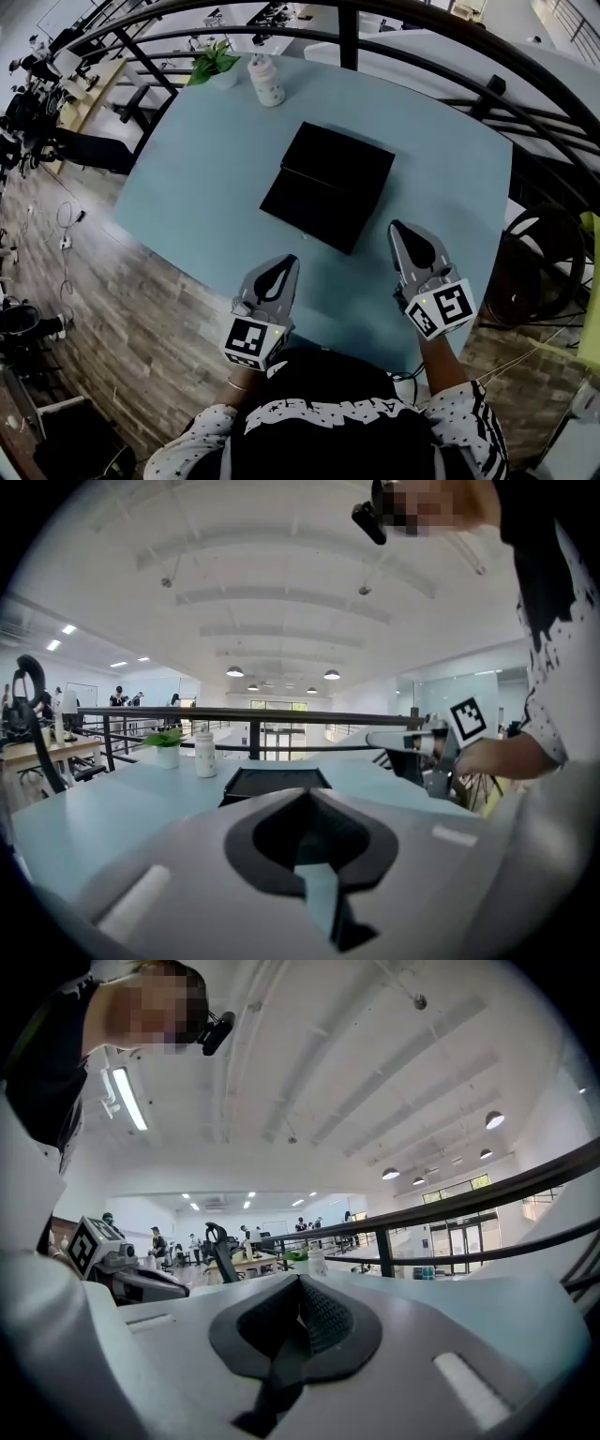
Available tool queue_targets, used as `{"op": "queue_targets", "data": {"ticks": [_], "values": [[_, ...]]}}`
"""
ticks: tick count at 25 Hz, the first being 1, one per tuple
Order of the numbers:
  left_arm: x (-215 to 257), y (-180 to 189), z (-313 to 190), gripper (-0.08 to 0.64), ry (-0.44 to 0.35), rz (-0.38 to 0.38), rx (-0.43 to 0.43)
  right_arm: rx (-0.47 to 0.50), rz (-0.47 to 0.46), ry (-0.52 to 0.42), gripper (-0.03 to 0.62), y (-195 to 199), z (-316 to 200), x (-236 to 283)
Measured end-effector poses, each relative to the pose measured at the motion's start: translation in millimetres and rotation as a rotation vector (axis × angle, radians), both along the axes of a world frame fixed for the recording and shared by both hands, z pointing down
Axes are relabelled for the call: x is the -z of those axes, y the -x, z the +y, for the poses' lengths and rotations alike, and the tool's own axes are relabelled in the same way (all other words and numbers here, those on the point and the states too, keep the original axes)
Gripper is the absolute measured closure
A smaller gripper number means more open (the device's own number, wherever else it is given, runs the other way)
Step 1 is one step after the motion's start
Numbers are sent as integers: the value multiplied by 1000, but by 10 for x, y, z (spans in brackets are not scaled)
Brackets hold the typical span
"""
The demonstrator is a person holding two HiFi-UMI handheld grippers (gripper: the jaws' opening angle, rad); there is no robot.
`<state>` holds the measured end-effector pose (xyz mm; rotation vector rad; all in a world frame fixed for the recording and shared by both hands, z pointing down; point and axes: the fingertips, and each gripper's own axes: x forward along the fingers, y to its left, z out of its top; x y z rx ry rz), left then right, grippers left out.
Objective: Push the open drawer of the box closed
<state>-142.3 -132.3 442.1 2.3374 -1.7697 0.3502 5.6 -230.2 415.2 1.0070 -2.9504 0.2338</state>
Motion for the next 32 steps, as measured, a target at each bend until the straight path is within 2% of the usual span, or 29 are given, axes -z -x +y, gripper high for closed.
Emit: {"op": "queue_targets", "data": {"ticks": [6, 21, 32], "values": [[-275, 247, -224, 560, 37, 45, 22, -53, 39, 18, 588, 234, -343, -125], [-1128, 363, -336, 560, 221, 33, -17, -135, 200, 123, 574, 424, -852, -891], [-1458, 410, -476, 560, 286, 1, -28, -196, 286, 172, 548, 435, -1148, -1245]]}}
